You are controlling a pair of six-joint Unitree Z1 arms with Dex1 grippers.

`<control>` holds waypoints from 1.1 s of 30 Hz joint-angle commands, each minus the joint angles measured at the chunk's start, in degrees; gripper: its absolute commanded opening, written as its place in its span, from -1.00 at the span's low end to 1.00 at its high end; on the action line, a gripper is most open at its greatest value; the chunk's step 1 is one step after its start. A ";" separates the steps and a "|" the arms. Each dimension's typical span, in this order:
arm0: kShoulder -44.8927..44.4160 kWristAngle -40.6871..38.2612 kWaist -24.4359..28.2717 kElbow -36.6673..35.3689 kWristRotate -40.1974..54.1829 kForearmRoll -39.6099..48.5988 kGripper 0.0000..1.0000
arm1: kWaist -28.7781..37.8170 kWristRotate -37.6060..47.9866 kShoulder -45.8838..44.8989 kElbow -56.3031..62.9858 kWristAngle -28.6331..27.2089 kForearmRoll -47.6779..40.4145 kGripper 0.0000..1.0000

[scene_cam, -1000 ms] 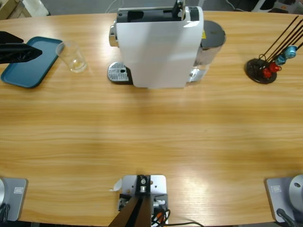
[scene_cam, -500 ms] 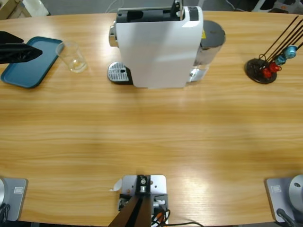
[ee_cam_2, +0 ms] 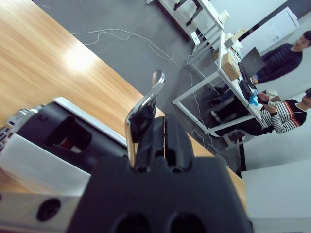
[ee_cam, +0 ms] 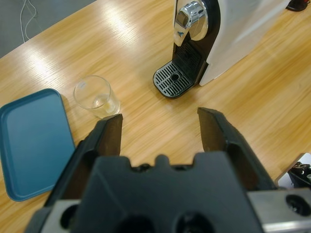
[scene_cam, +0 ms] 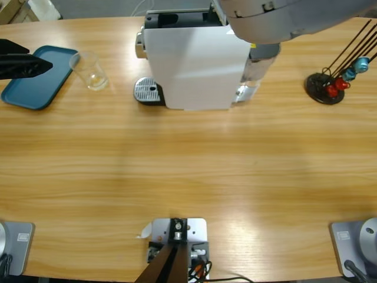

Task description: Pour coffee

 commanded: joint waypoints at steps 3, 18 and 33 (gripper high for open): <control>1.59 -0.61 -0.52 1.78 0.70 -0.37 0.32 | 2.08 2.16 8.13 -0.22 4.40 -0.55 -1.00; 1.54 -0.61 -0.58 1.78 0.70 -0.28 0.32 | 2.08 6.33 10.42 1.41 8.37 -0.54 -1.00; 1.77 -0.70 -0.59 1.72 0.61 -0.20 0.32 | 2.08 10.23 10.88 4.72 10.45 -0.61 -1.00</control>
